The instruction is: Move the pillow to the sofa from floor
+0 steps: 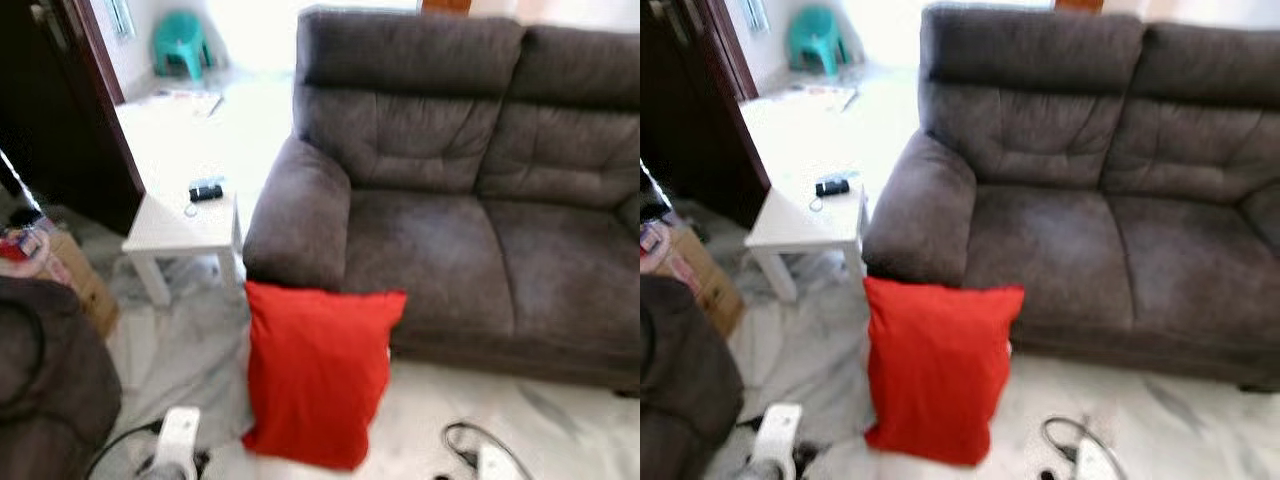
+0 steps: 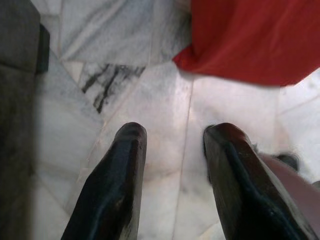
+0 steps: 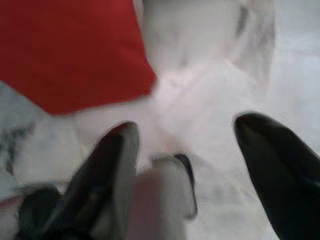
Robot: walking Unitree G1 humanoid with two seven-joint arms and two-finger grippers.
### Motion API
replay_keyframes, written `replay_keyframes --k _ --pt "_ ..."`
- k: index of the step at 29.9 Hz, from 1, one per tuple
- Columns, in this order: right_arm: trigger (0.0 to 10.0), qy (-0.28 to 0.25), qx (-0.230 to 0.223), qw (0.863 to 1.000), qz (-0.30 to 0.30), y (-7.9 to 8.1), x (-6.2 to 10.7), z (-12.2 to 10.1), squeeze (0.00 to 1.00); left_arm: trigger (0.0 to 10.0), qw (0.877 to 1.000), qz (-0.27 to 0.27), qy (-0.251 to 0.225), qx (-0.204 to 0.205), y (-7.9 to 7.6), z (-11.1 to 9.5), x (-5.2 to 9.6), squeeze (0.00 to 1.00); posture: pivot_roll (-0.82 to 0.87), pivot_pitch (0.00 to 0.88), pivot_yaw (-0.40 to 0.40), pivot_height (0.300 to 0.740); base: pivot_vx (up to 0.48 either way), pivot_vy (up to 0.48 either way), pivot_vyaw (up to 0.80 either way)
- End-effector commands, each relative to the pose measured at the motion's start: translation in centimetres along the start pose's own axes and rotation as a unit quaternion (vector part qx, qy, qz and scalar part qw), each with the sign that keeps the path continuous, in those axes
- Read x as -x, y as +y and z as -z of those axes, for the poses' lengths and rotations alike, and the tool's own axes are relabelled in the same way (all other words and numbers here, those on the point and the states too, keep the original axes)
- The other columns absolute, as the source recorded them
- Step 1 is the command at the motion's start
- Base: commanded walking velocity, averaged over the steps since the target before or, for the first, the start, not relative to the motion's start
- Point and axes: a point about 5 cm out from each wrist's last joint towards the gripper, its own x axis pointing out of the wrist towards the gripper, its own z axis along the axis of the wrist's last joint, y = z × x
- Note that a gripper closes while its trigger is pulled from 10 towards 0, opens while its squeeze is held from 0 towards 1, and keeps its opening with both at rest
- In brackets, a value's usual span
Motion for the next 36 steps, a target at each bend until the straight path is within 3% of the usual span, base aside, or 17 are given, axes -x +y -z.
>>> replay_keyframes --k 1,9,15,23,28,34,36 --pt "10.0 -0.004 0.003 1.0 0.005 -0.1 0.0 -0.3 0.0 10.0 1.0 0.0 0.006 -0.007 -0.1 0.4 0.0 0.0 -0.01 0.0 -0.022 0.74 0.0 0.0 0.0" --pt "10.0 0.008 0.009 1.0 -0.009 1.9 -0.2 0.6 0.0 10.0 1.0 -0.001 0.007 -0.006 -0.1 0.4 0.0 0.0 -0.01 0.0 -0.025 0.74 0.0 0.0 0.0" --pt "10.0 0.012 0.015 1.0 -0.014 2.7 -0.2 1.2 0.0 10.0 1.0 -0.001 0.007 -0.006 -0.1 0.4 0.0 0.0 -0.01 0.0 -0.026 0.74 0.0 0.0 0.68" --pt "10.0 -0.005 0.013 1.0 -0.009 1.3 -0.5 -1.5 0.0 10.0 1.0 -0.002 0.006 -0.007 -0.1 0.4 0.0 0.0 -0.01 0.0 -0.029 0.74 0.0 0.0 0.36" --pt "10.0 0.0 0.025 1.0 -0.007 0.8 -0.3 -0.8 0.0 10.0 1.0 -0.002 0.005 -0.006 -0.1 0.4 0.0 0.0 -0.01 0.0 -0.03 0.74 0.0 -0.194 0.09" --pt "10.0 0.006 0.025 1.0 -0.005 -0.1 -0.1 -0.3 0.0 10.0 1.0 -0.003 0.005 -0.007 -0.1 0.4 0.0 0.0 -0.01 0.0 -0.031 0.74 0.0 -0.241 0.8" --pt "10.0 0.004 0.027 1.0 -0.009 0.4 -0.2 -0.6 0.0 10.0 1.0 -0.003 0.005 -0.007 -0.1 0.4 0.0 0.0 -0.01 0.0 -0.031 0.74 0.0 -0.242 0.8"
